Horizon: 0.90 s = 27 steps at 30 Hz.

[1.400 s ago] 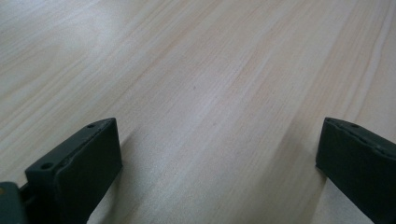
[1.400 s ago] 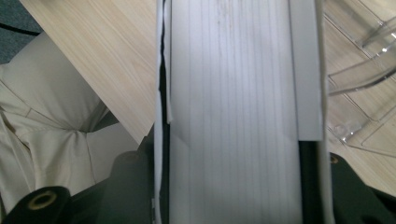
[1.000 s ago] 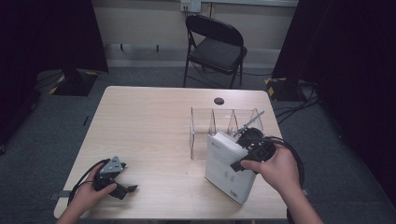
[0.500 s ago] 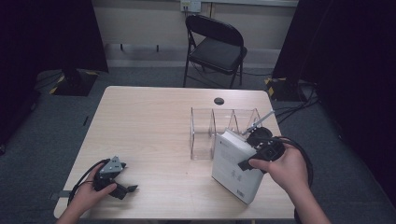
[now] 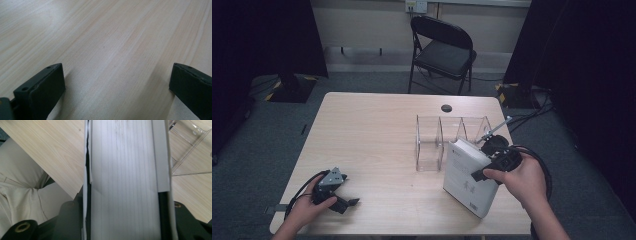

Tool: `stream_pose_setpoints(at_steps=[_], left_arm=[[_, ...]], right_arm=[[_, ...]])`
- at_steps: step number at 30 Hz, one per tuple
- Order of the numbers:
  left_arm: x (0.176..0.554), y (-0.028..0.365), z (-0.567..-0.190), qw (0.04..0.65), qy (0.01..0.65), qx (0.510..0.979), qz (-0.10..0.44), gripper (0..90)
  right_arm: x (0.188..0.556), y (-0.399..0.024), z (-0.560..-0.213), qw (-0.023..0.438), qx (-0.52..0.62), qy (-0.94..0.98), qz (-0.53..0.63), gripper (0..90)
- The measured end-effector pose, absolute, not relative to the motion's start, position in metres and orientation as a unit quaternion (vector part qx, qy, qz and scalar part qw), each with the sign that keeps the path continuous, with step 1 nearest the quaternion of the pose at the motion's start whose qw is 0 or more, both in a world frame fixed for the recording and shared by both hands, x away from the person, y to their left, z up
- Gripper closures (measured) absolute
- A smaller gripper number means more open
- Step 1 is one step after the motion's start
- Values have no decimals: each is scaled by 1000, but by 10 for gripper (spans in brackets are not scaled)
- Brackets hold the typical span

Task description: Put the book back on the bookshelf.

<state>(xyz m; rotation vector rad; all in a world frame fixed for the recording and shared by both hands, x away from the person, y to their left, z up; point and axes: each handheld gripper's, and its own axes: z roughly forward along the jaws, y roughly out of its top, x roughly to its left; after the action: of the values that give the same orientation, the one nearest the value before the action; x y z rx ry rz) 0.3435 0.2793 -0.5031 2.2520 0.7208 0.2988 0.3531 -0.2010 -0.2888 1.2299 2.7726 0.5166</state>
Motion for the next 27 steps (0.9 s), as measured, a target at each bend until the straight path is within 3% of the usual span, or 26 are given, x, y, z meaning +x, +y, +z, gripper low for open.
stream_pose_setpoints(at_steps=[27], left_arm=[[343,279,-503,370,281,878,116,0]], right_arm=[[354,-230,-287,29,438,882,169,521]])
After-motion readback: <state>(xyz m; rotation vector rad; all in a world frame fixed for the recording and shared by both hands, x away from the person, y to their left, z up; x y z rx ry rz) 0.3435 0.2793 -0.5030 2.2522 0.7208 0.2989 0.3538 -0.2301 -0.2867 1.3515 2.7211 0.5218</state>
